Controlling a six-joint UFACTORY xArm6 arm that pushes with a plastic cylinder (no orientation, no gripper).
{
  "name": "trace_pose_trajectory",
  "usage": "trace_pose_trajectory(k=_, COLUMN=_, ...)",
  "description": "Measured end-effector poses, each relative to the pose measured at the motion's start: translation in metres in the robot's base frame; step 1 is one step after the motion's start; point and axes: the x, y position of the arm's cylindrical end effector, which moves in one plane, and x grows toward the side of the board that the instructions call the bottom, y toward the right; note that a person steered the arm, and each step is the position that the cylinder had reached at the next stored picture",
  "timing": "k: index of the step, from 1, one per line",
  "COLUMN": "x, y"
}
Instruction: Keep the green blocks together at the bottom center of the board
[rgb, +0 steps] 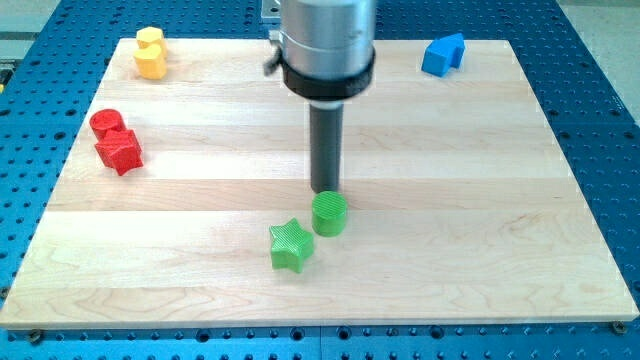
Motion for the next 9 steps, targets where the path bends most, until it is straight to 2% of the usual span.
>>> trace_pose_trajectory(k=2, x=0.059, y=-0.023)
trace_pose_trajectory(k=3, x=0.033, y=-0.026)
trace_pose_trajectory(k=4, x=0.031, y=-0.076)
trace_pose_trajectory(k=6, x=0.061, y=-0.084)
trace_pose_trajectory(k=9, x=0.073, y=-0.081)
